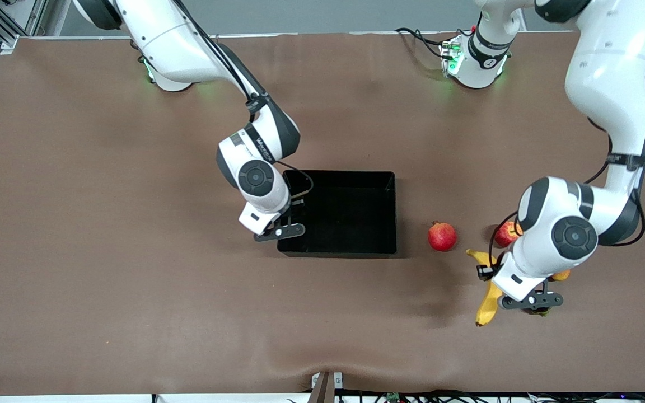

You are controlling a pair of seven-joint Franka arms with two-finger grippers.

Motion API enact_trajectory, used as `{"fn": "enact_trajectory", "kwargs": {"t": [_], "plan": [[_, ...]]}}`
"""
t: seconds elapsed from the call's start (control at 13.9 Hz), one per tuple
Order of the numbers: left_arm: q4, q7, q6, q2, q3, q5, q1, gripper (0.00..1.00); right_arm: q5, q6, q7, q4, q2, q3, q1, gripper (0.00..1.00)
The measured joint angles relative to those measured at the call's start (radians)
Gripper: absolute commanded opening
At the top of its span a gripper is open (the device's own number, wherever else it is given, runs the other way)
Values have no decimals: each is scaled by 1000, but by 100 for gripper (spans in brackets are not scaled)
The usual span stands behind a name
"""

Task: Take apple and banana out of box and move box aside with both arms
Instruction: 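Carry the banana beside the apples while the right gripper reaches the box, then release the banana with the left gripper while the right gripper grips the box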

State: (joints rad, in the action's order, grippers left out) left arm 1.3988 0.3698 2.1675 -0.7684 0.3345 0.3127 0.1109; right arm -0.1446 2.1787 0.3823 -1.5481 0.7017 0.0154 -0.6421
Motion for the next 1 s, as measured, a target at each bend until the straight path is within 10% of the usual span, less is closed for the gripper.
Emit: {"fn": "enact_trajectory", "kwargs": {"t": [0.07,0.22,0.29,0.36,1.0], "plan": [[1,0,39,-31,0,0,16,0,-9,17,0,-7,6,0,-4,8],[1,0,103,-87,-1,0,34,0,-13,33,2,-21,13,3,-3,0],[1,0,125,-109,-1,0,36,16,-13,33,2,-23,14,6,-1,0],[1,1,142,-125,-1,0,38,99,-15,33,2,-23,14,8,1,0],[-35,-3,34,-43,15,0,72,100,-27,25,43,-24,-41,23,73,0]]}}
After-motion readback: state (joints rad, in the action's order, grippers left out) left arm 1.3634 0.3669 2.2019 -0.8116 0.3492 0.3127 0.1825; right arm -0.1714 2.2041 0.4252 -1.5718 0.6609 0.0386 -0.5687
